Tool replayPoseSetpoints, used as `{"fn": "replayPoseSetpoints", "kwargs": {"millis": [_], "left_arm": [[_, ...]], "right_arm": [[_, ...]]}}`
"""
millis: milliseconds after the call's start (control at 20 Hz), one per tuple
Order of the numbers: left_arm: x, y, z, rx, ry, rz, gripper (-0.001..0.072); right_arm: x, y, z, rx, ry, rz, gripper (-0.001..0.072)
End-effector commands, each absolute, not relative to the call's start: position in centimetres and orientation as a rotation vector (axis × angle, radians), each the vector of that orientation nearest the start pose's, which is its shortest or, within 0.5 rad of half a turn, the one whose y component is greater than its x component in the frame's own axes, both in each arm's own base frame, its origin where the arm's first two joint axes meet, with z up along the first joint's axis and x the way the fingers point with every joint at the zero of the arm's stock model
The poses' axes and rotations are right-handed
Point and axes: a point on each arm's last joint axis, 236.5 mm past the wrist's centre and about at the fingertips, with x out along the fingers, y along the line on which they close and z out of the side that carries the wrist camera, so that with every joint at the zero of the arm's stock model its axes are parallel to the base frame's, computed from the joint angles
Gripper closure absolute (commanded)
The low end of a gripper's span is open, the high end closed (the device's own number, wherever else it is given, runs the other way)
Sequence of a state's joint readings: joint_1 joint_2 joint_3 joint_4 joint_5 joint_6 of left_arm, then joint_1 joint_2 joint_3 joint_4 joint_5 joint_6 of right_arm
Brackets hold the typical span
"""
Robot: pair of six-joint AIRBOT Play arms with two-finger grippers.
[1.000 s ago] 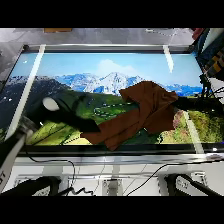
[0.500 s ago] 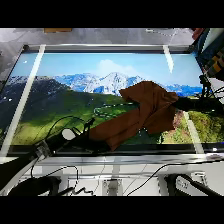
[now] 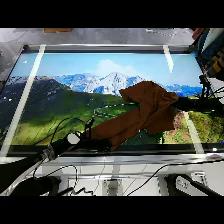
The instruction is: Fold the clothes and pants, and hang the long-sleeved shirts on hangers.
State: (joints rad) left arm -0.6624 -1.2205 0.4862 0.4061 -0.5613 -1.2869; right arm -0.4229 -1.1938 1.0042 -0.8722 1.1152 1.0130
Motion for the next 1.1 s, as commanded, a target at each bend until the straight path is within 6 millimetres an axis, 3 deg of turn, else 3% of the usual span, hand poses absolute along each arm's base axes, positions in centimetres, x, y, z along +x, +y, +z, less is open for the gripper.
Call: {"fn": "replayPoseSetpoints", "kwargs": {"millis": [0, 200, 250, 350, 850, 900, 1000, 1050], "left_arm": [[20.6, -30.2, -9.4, -0.621, 1.368, -0.558, 0.0344], [20.6, -30.5, -9.1, -0.65, 1.373, -0.555, 0.035], [20.5, -30.5, -9.0, -0.652, 1.378, -0.559, 0.0387], [20.3, -30.6, -9.0, -0.654, 1.385, -0.564, 0.0597], [18.7, -31.1, -8.6, -0.637, 1.435, -0.627, 0.0576], [18.7, -31.1, -8.6, -0.637, 1.435, -0.627, 0.0528], [18.8, -30.9, -8.6, -0.644, 1.436, -0.623, 0.029], [19.0, -30.8, -8.5, -0.652, 1.439, -0.621, 0.0277]], "right_arm": [[38.4, -2.3, 3.7, 0.407, 1.003, 0.272, 0.0693], [38.4, -2.3, 3.7, 0.407, 1.003, 0.271, 0.0692], [38.4, -2.3, 3.7, 0.406, 1.002, 0.271, 0.0692], [38.4, -2.3, 3.7, 0.406, 1.002, 0.271, 0.0693], [38.4, -2.3, 3.7, 0.406, 1.003, 0.271, 0.0693], [38.4, -2.3, 3.7, 0.407, 1.003, 0.271, 0.0693], [38.4, -2.3, 3.7, 0.406, 1.003, 0.271, 0.0692], [38.4, -2.3, 3.7, 0.406, 1.003, 0.271, 0.0693]]}}
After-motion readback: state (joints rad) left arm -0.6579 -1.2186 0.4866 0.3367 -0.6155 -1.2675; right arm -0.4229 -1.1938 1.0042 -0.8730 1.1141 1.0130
